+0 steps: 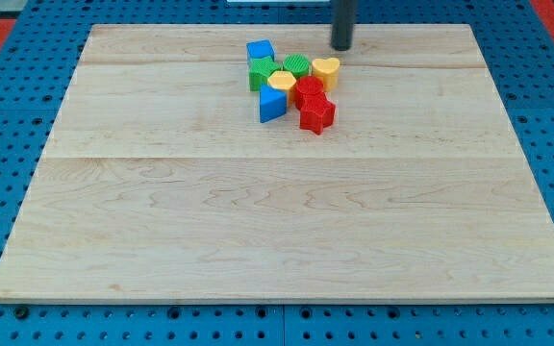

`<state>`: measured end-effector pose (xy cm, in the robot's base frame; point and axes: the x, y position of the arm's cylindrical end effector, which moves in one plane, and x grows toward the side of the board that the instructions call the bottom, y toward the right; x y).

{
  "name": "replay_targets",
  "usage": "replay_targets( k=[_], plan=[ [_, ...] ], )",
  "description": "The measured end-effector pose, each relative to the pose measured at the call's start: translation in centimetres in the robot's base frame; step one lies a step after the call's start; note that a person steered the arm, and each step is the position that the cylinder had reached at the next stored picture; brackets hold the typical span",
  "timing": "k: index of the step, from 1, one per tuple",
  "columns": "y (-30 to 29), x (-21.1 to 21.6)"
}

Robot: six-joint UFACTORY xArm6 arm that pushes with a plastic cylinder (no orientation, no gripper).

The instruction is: Adjust the group of blocks

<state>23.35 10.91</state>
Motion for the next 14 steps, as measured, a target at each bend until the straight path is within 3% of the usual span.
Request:
replay_targets(
  k=[1, 2, 3, 5, 7, 9, 10, 11, 12, 13, 14],
  plan=[
    [1.9, 11.5],
    [-4.5, 14.6],
    [-10.6, 14.2],
    [-13.0, 18.7],
    [-15.4, 13.7],
    [-15.4, 12.6],
    [-15.7, 13.3],
    [-15.0, 16.7],
    [-9.5, 18.7],
    [0.9, 19.7],
    [2.8, 15.1]
  ],
)
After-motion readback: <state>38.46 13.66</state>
